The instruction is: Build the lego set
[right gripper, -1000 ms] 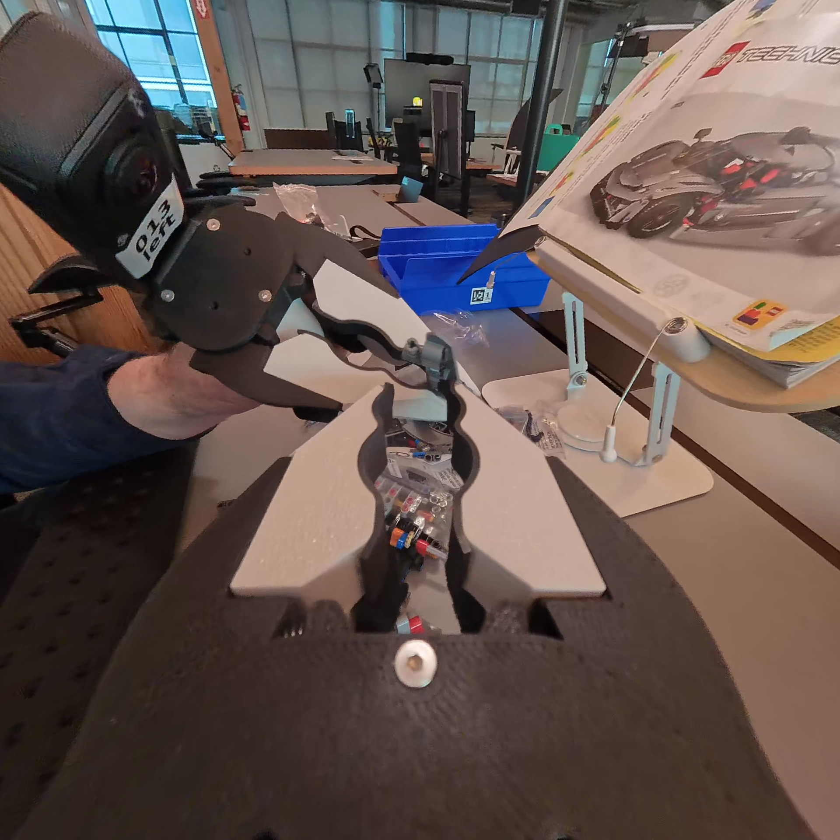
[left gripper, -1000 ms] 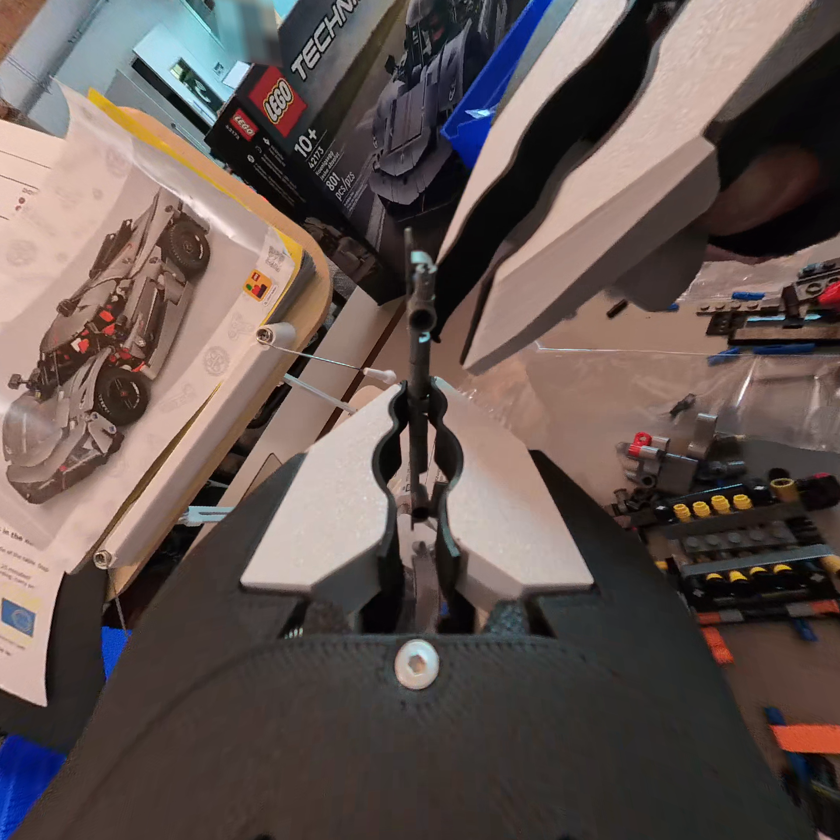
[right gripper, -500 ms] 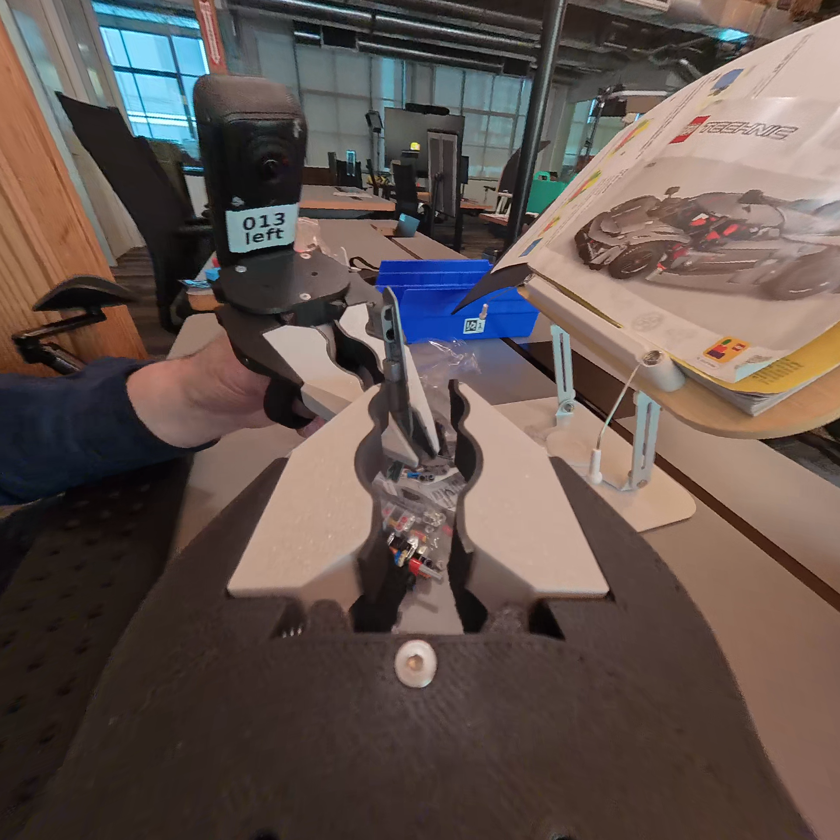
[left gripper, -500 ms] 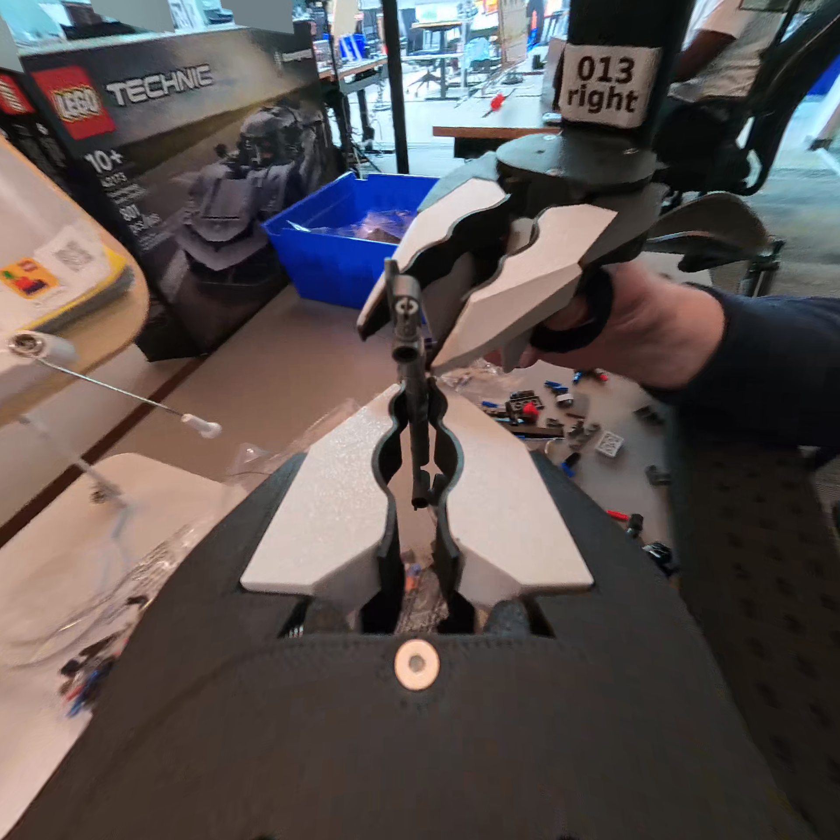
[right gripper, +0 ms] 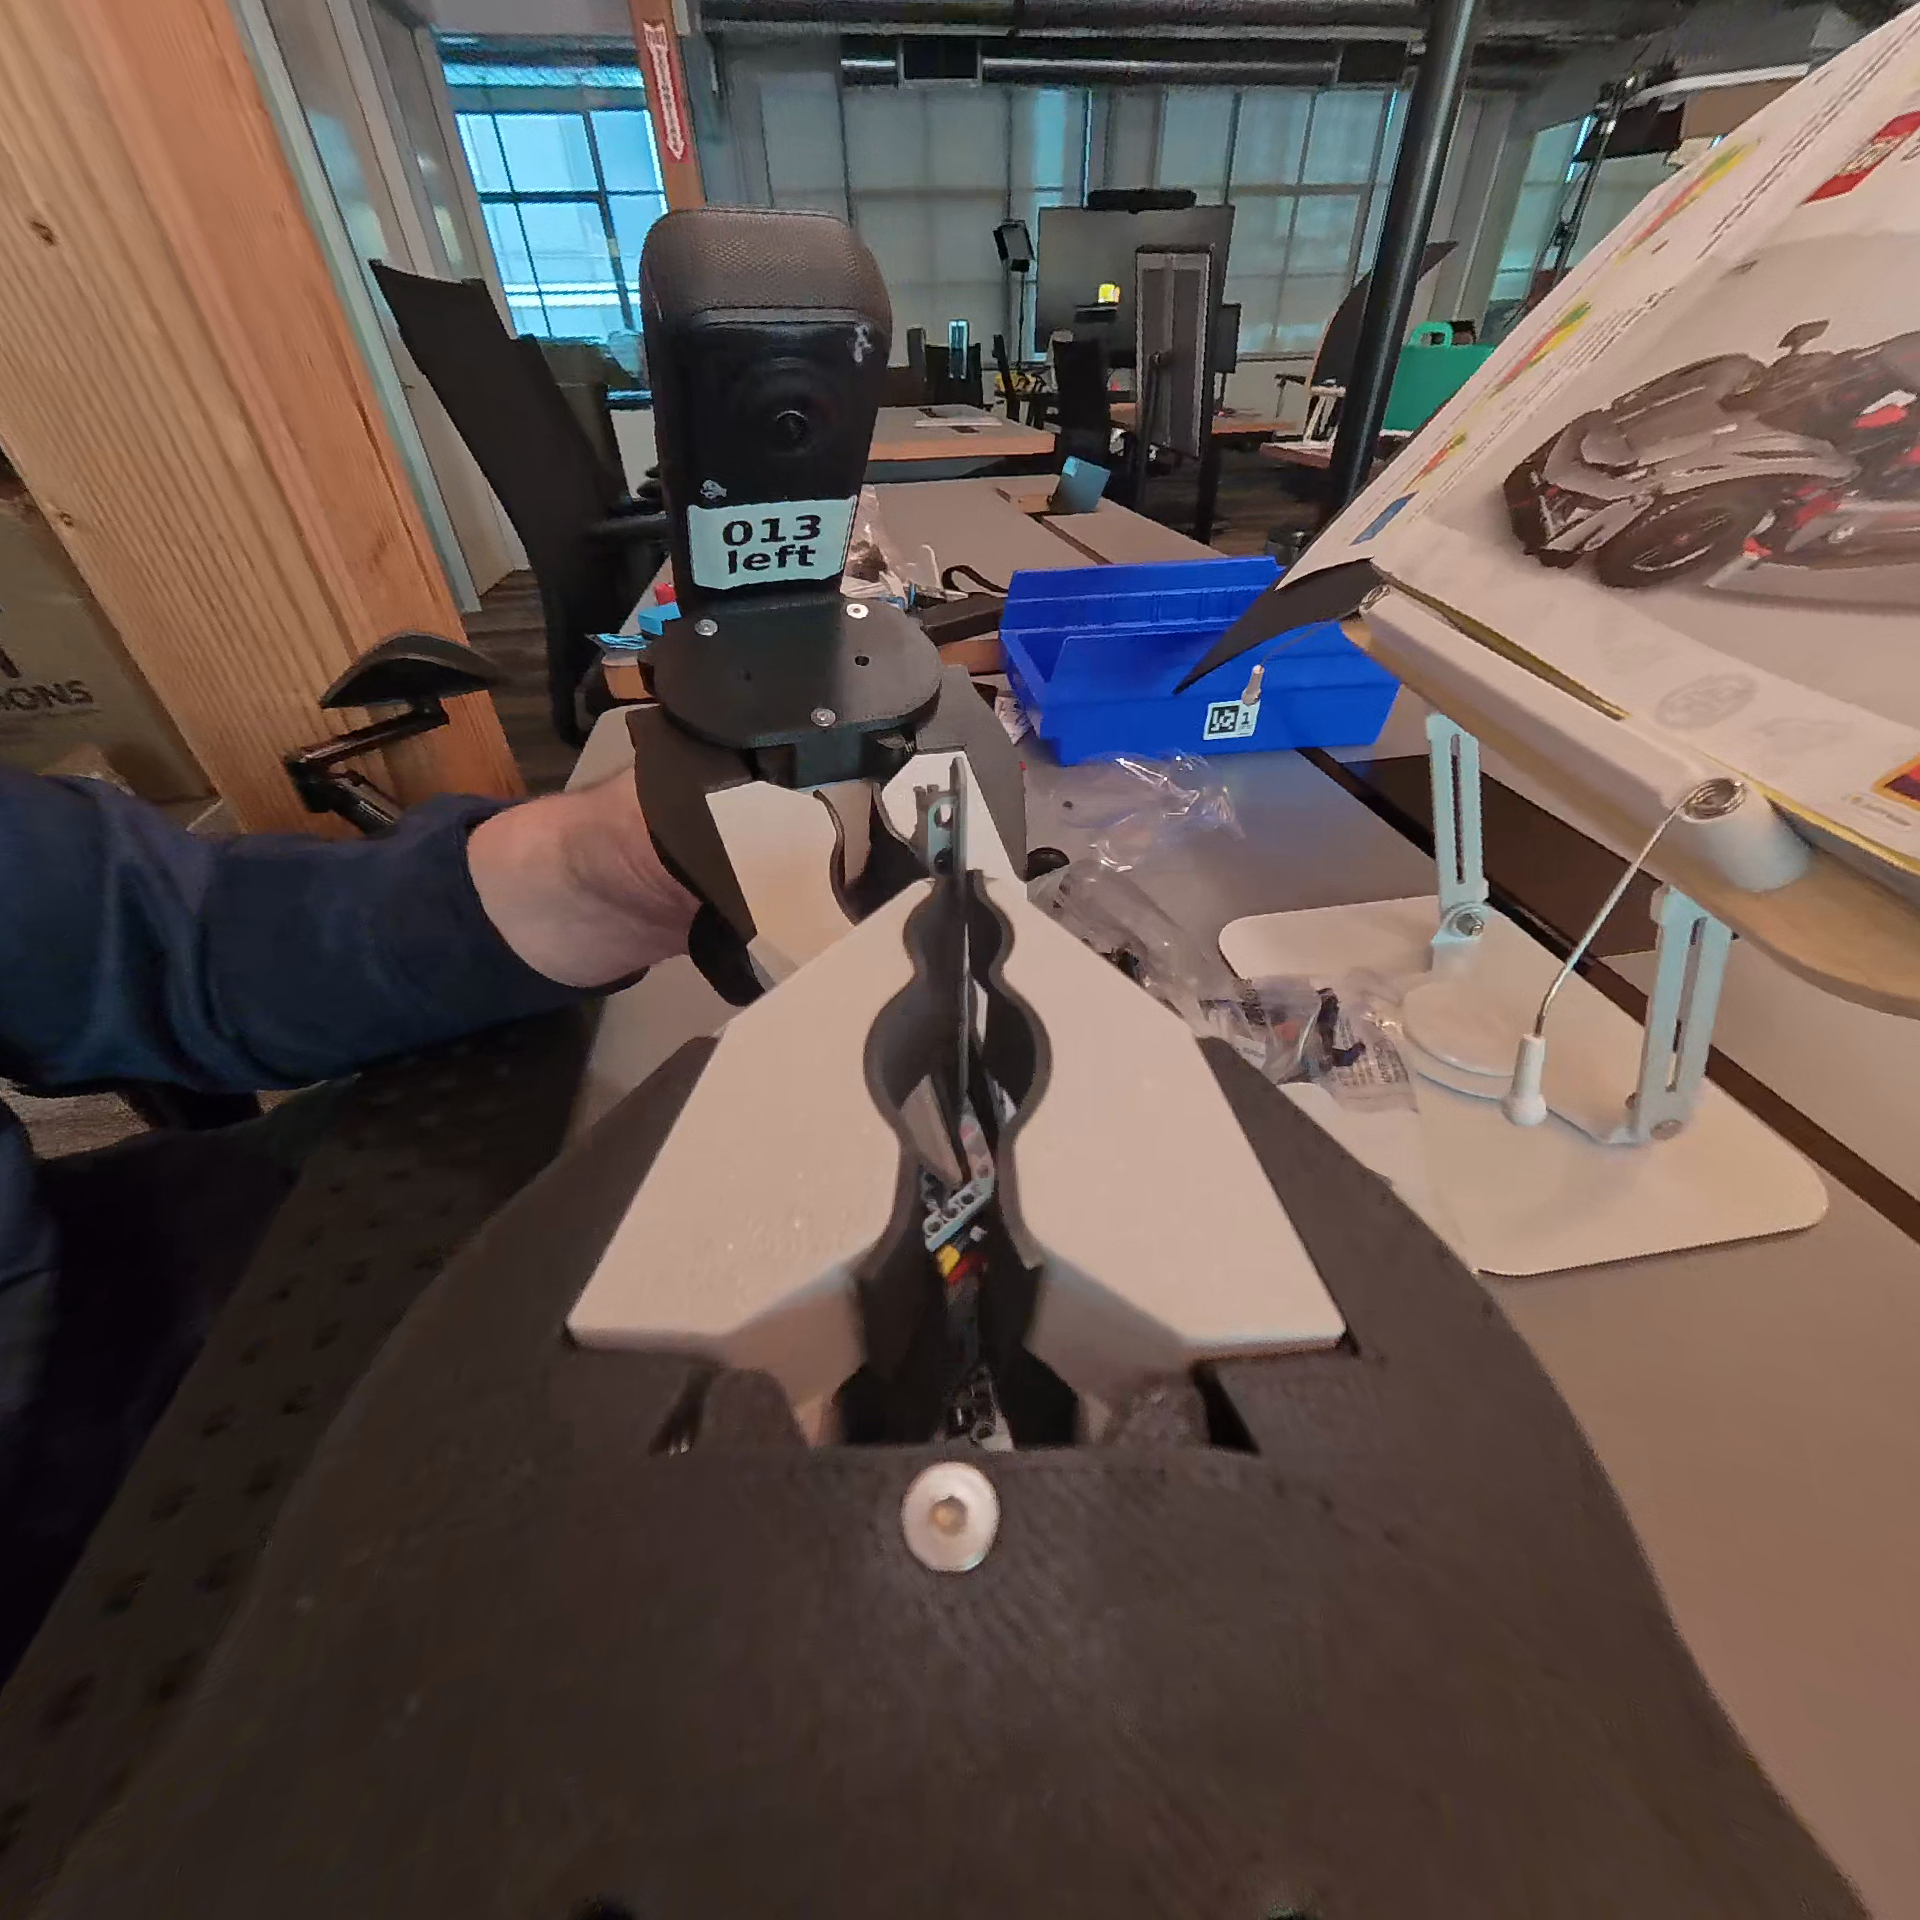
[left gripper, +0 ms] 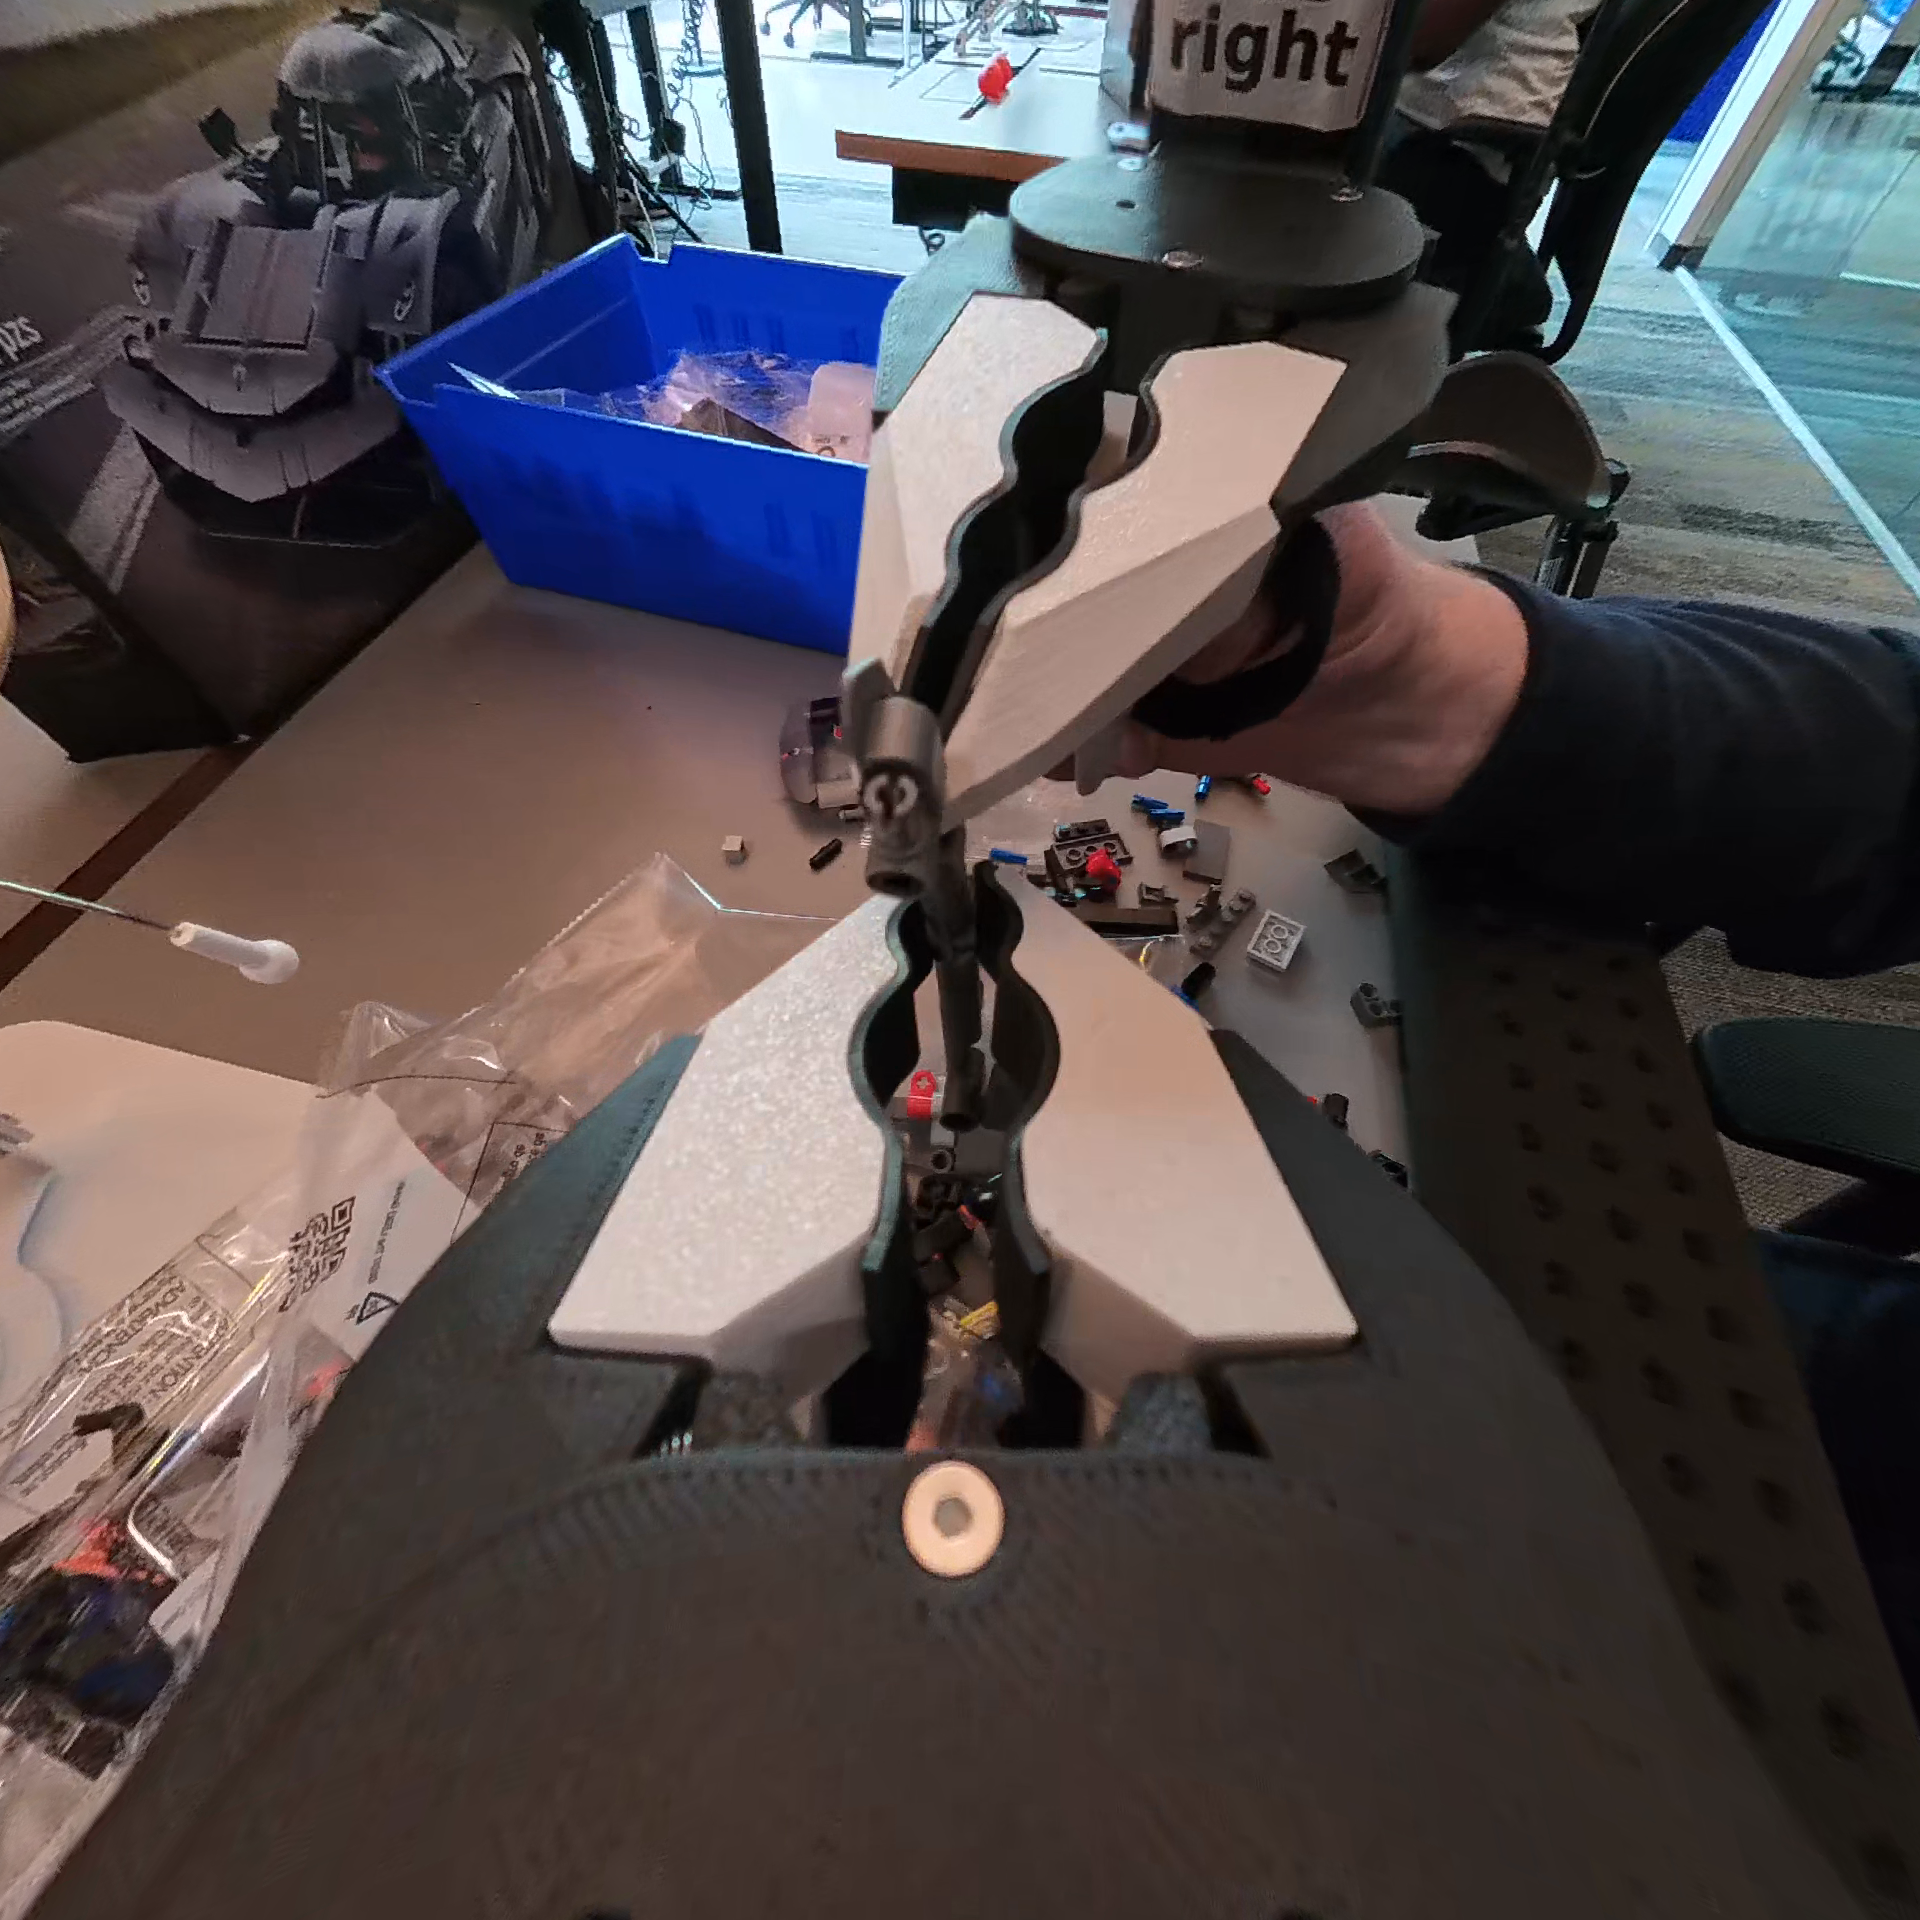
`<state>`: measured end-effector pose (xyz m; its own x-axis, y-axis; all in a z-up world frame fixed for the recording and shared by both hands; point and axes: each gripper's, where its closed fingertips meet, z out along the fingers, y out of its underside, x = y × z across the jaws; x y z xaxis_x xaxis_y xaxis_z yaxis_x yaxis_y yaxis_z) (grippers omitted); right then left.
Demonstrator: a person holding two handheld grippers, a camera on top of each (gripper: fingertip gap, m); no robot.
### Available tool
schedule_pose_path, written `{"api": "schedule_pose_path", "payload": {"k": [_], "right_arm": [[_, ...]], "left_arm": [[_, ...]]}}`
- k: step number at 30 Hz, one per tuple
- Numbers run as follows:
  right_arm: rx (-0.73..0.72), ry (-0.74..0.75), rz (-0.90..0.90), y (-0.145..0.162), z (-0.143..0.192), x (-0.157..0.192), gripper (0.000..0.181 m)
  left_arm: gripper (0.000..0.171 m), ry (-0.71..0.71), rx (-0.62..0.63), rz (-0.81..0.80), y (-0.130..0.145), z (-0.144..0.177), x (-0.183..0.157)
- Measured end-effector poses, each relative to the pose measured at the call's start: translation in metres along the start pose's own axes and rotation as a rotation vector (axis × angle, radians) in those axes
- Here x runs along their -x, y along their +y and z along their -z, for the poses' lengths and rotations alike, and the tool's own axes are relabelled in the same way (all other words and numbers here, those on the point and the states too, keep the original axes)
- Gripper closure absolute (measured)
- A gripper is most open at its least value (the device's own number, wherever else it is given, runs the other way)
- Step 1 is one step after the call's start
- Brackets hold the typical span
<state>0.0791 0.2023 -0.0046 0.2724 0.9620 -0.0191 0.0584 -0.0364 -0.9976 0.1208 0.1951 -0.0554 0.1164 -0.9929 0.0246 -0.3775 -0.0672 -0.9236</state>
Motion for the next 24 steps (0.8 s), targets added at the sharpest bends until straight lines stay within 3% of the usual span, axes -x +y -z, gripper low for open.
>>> {"api": "schedule_pose_path", "payload": {"k": [7, 9, 11, 14, 16, 24], "right_arm": [[-0.046, 0.035, -0.052, -0.004, 0.001, -0.007, 0.181], [-0.188, 0.081, -0.098, -0.028, 0.015, -0.016, 0.181], [-0.240, 0.141, -0.103, -0.041, 0.040, -0.032, 0.181], [-0.185, 0.125, -0.133, -0.026, 0.050, -0.038, 0.181], [-0.190, 0.091, -0.159, -0.027, 0.049, -0.036, 0.181], [-0.070, 0.049, -0.133, -0.008, 0.033, -0.028, 0.181]], "left_arm": [[0.168, 0.016, 0.021, 0.038, 0.002, -0.003, -0.001], [0.166, 0.002, 0.254, -0.081, 0.045, -0.024, -0.011], [0.166, 0.051, 0.281, -0.121, 0.048, -0.042, -0.030], [0.167, 0.053, 0.135, -0.083, 0.008, -0.029, -0.026], [0.167, 0.026, 0.071, -0.027, 0.002, -0.017, -0.014], [0.165, -0.030, 0.306, -0.087, 0.049, -0.034, -0.008]]}}
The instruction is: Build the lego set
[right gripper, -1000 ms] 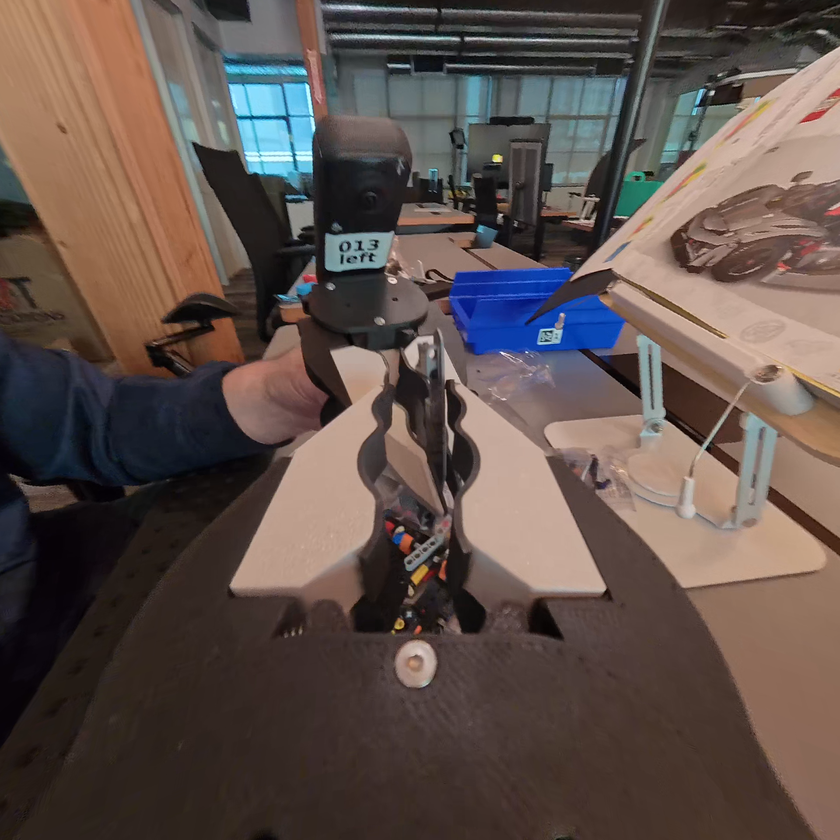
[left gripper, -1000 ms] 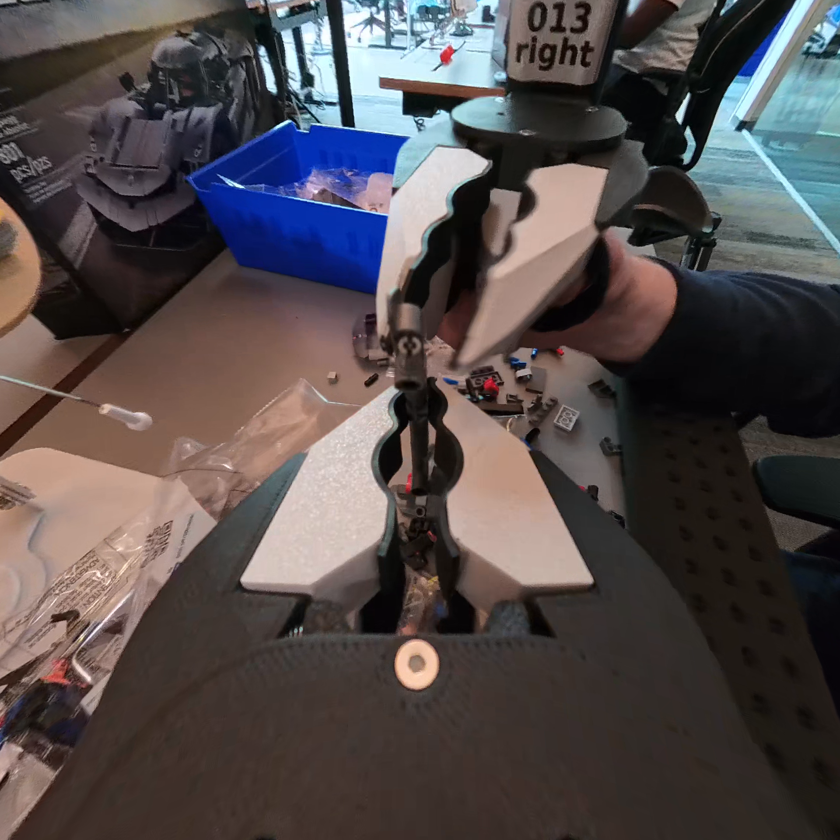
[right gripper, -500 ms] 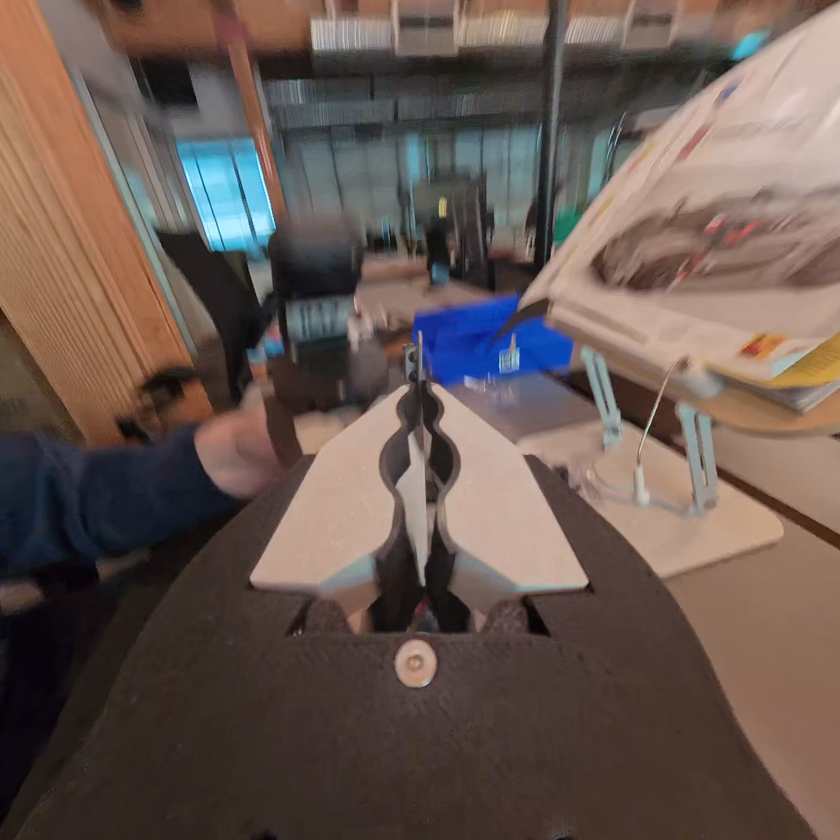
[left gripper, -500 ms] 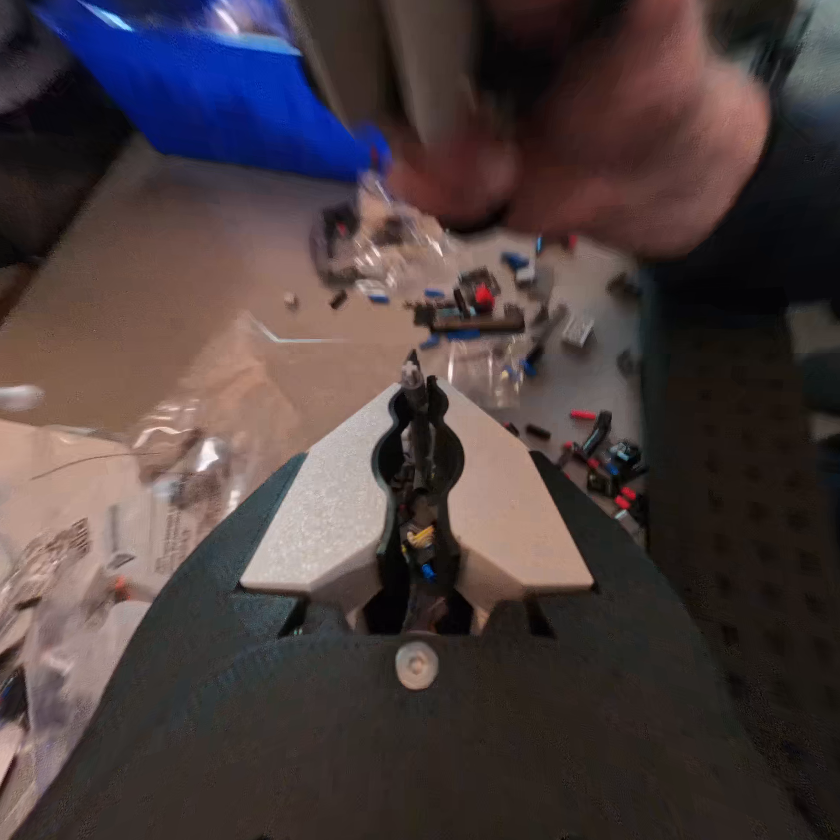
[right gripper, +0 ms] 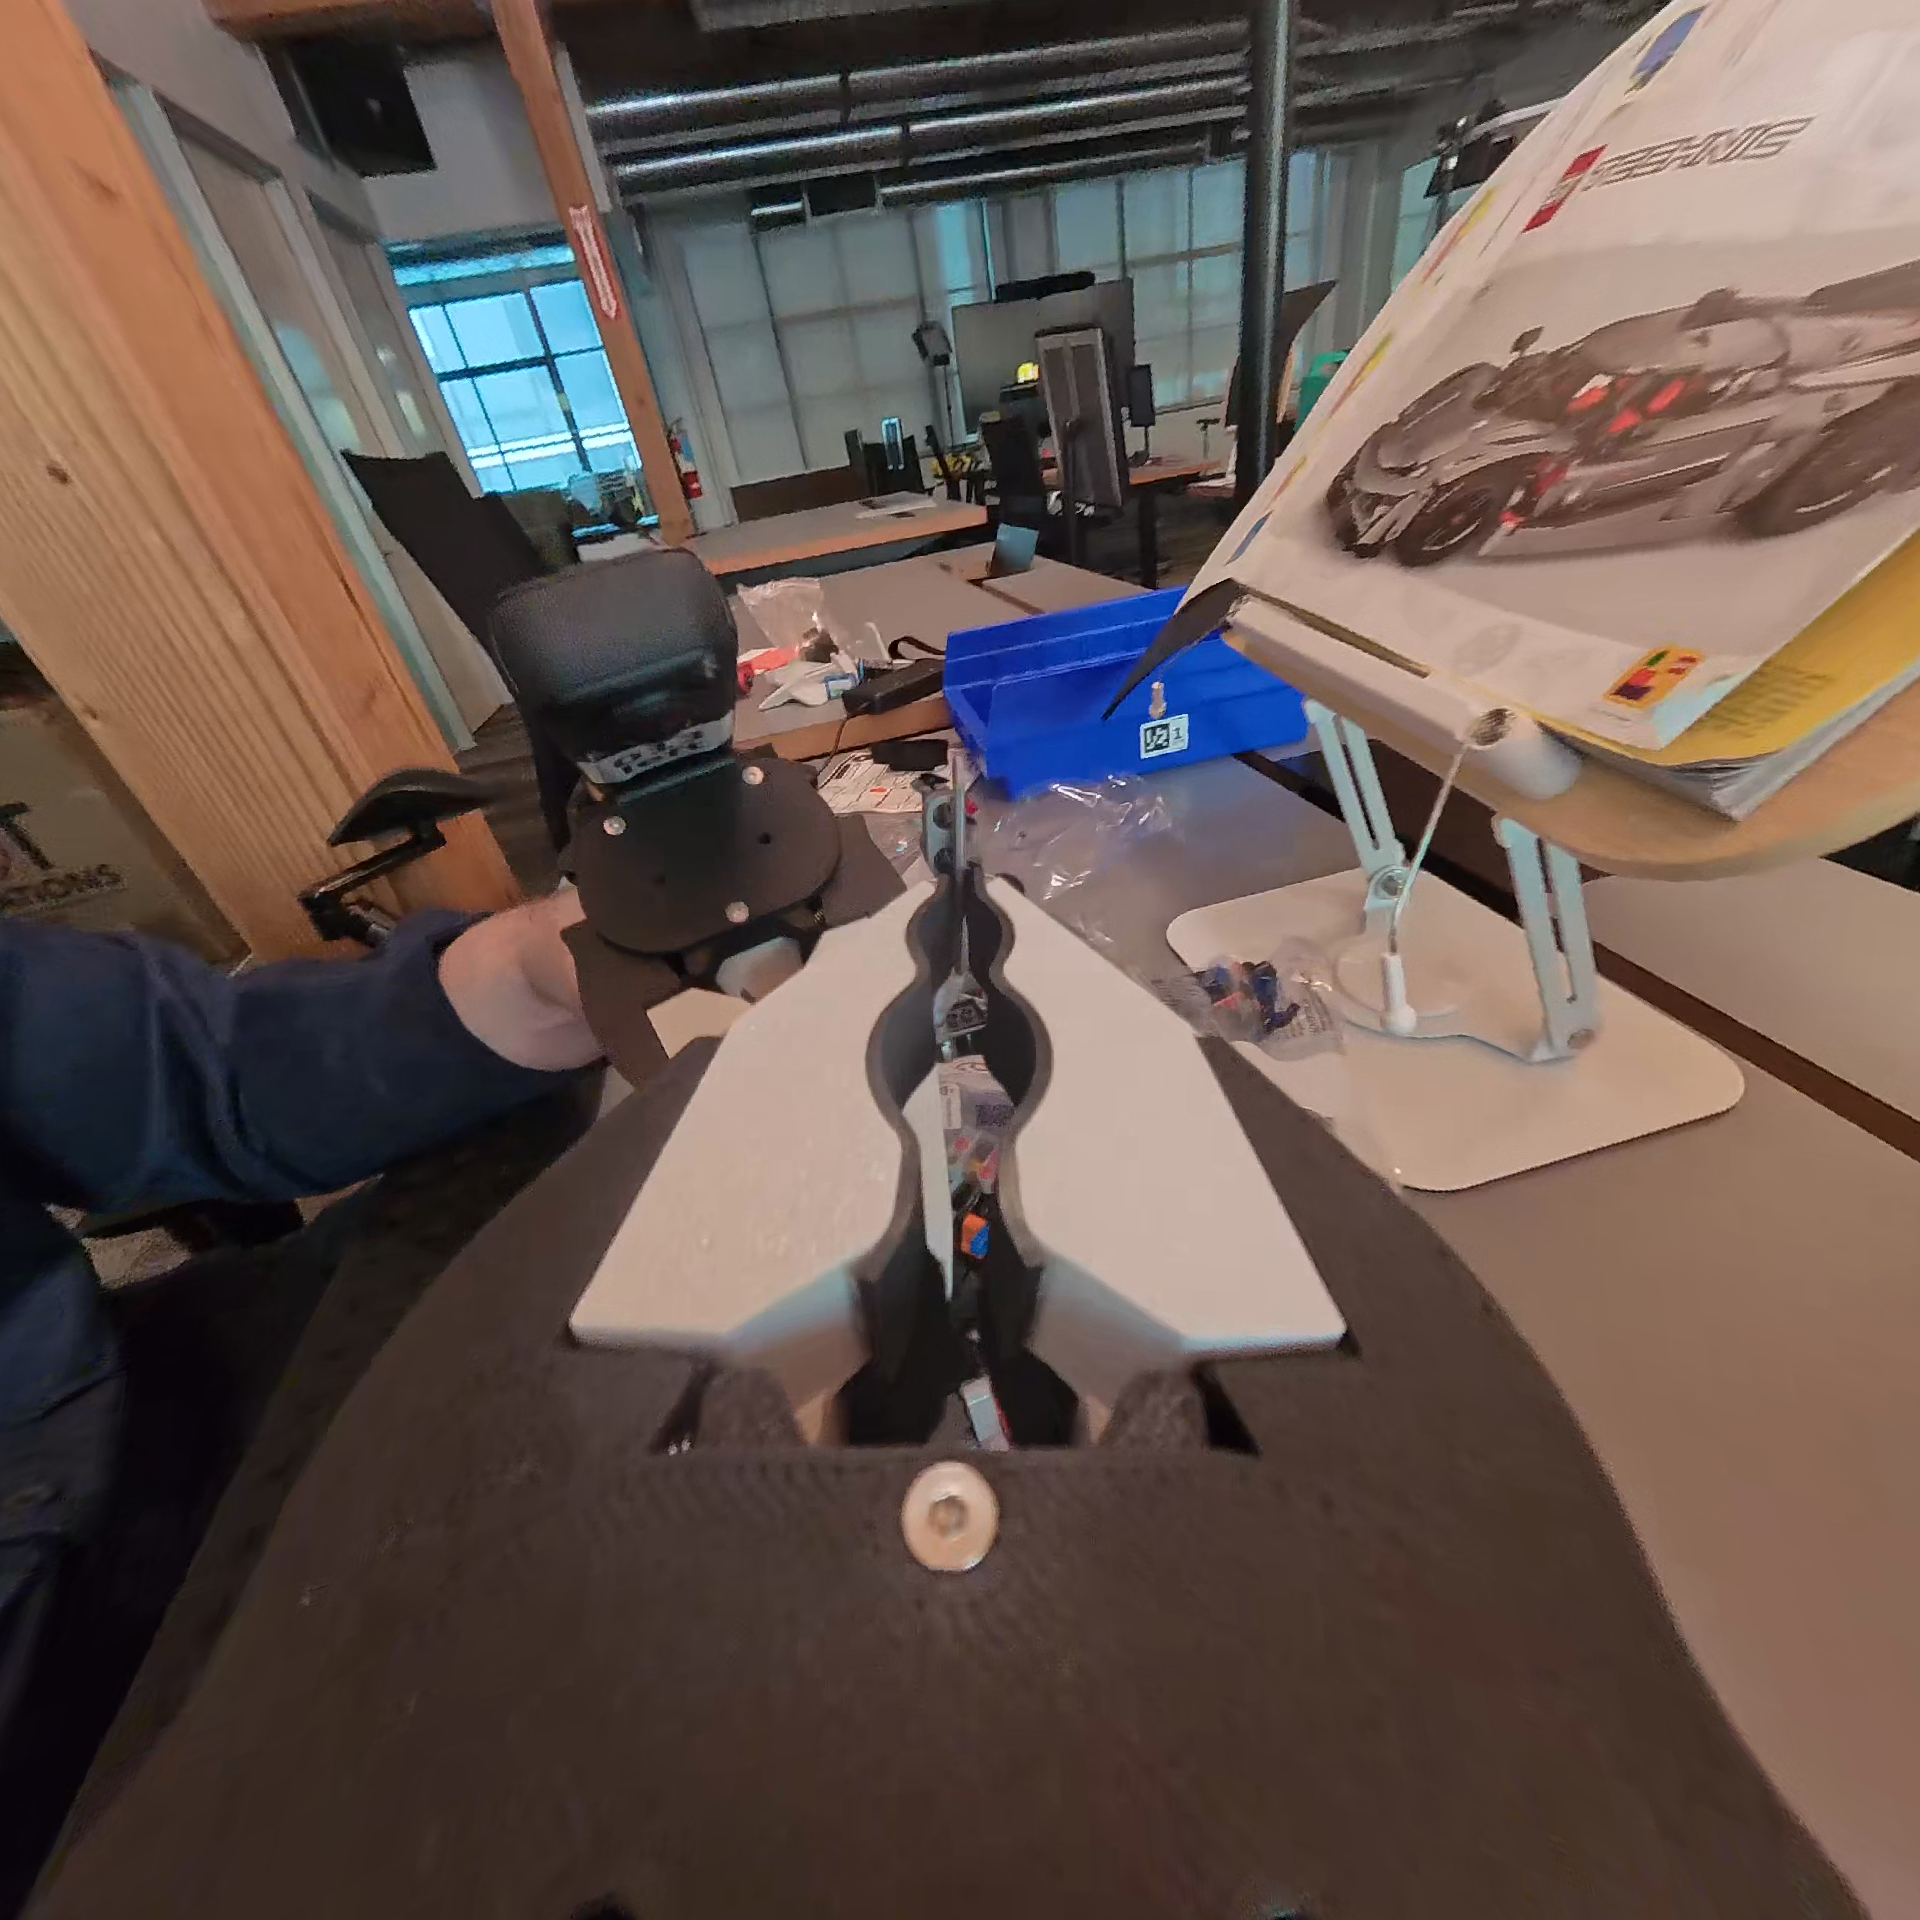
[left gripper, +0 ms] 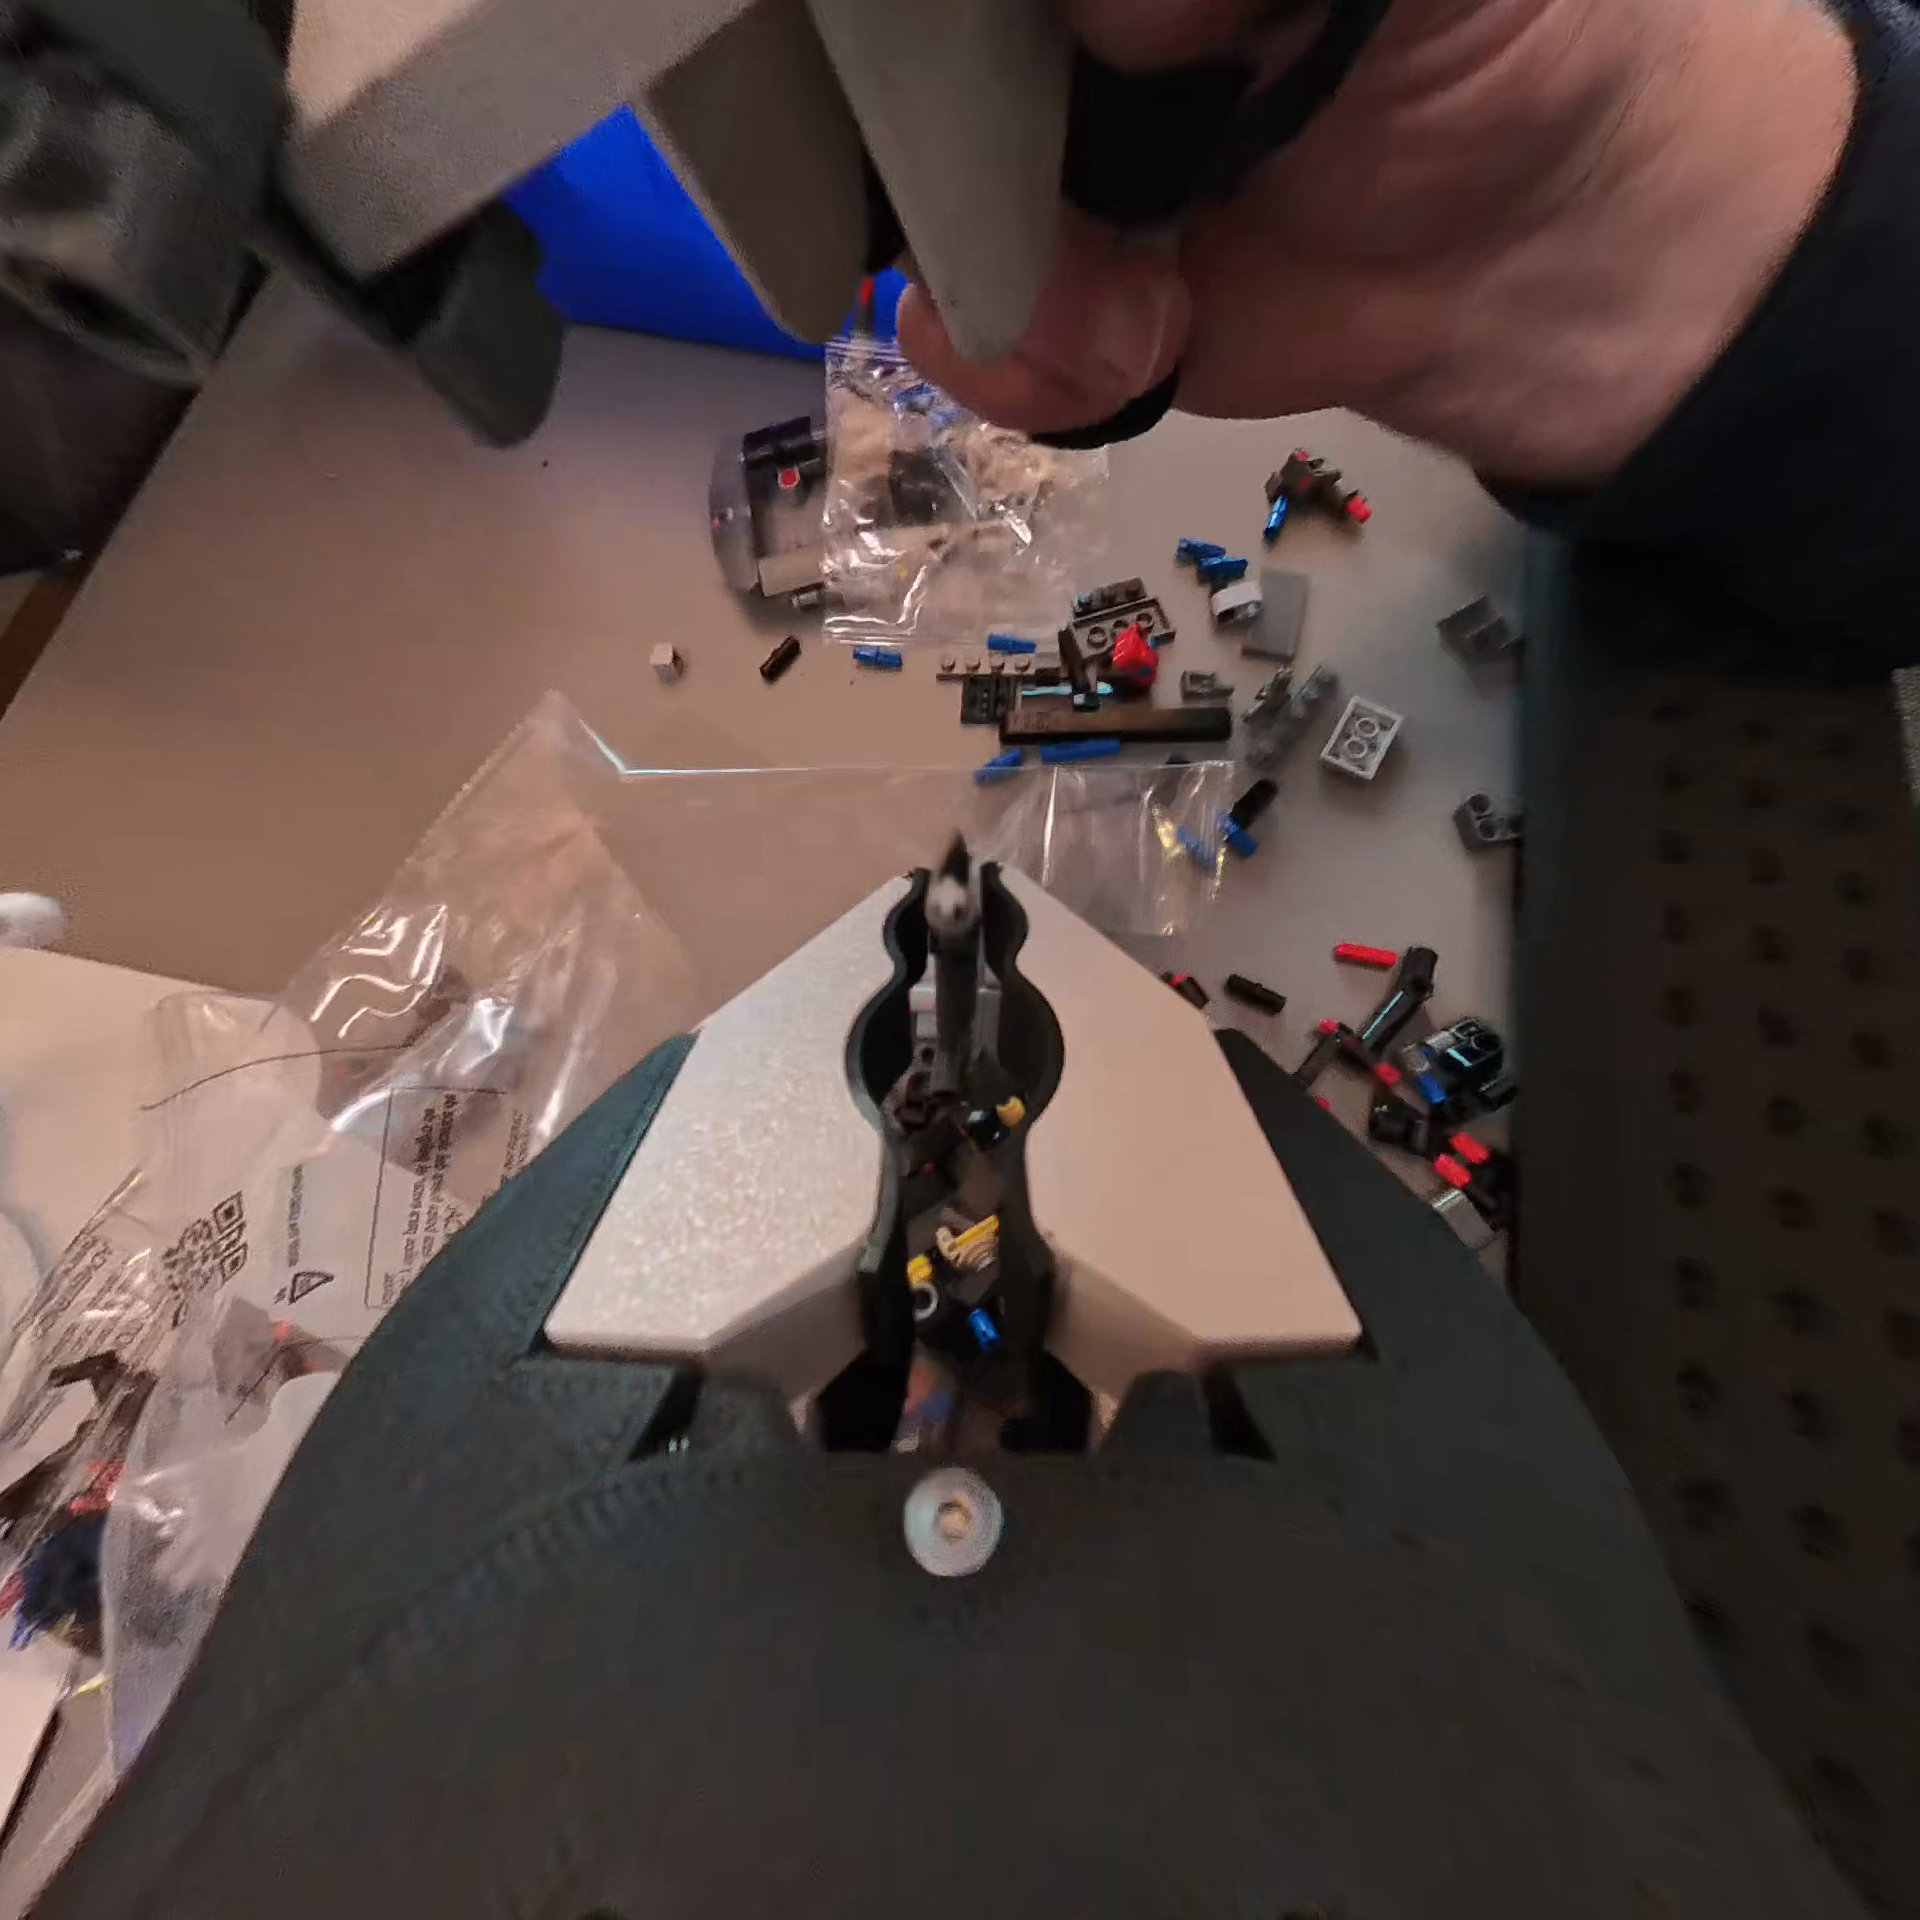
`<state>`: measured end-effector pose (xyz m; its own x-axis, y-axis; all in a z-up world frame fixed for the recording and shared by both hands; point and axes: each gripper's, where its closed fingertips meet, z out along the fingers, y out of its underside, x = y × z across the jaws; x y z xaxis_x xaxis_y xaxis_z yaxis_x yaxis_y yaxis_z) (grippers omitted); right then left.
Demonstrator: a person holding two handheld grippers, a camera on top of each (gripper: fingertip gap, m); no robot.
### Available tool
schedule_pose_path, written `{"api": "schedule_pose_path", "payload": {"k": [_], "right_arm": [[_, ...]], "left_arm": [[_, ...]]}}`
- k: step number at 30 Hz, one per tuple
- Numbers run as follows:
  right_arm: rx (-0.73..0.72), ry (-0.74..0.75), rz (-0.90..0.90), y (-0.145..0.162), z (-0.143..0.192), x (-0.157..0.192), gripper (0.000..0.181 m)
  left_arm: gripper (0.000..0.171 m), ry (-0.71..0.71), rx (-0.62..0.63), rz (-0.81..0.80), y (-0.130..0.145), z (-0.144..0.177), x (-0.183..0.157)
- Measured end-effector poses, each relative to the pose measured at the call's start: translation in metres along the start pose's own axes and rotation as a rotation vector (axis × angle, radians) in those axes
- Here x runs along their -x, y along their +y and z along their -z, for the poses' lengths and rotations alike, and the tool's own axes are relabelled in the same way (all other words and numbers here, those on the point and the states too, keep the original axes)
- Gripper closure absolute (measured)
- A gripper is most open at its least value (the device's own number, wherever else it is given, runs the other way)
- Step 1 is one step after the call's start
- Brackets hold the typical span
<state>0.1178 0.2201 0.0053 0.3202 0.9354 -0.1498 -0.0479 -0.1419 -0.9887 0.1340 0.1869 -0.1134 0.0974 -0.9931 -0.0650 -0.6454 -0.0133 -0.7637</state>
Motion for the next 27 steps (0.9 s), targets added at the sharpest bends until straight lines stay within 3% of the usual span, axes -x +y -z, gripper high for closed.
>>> {"api": "schedule_pose_path", "payload": {"k": [4, 9, 11, 15, 20, 27], "right_arm": [[0.025, -0.030, -0.002, 0.004, -0.002, 0.005, 0.181], [0.062, -0.072, -0.019, 0.011, -0.004, 0.009, 0.181], [0.095, -0.096, -0.022, 0.017, -0.008, 0.013, 0.181], [0.116, -0.121, -0.026, 0.021, -0.011, 0.018, 0.181], [0.131, -0.115, -0.024, 0.023, -0.009, 0.017, 0.181], [0.165, -0.129, -0.049, 0.031, -0.010, 0.017, 0.181]], "left_arm": [[0.150, 0.031, -0.116, 0.081, -0.015, 0.012, 0.004], [0.149, 0.033, -0.386, 0.108, -0.051, 0.053, 0.011], [0.152, 0.038, -0.434, 0.112, -0.056, 0.062, 0.013], [0.164, 0.002, -0.437, 0.108, -0.054, 0.063, 0.018], [0.157, 0.003, -0.481, 0.117, -0.058, 0.075, 0.021], [0.163, -0.043, -0.431, 0.070, -0.053, 0.071, 0.021]]}}
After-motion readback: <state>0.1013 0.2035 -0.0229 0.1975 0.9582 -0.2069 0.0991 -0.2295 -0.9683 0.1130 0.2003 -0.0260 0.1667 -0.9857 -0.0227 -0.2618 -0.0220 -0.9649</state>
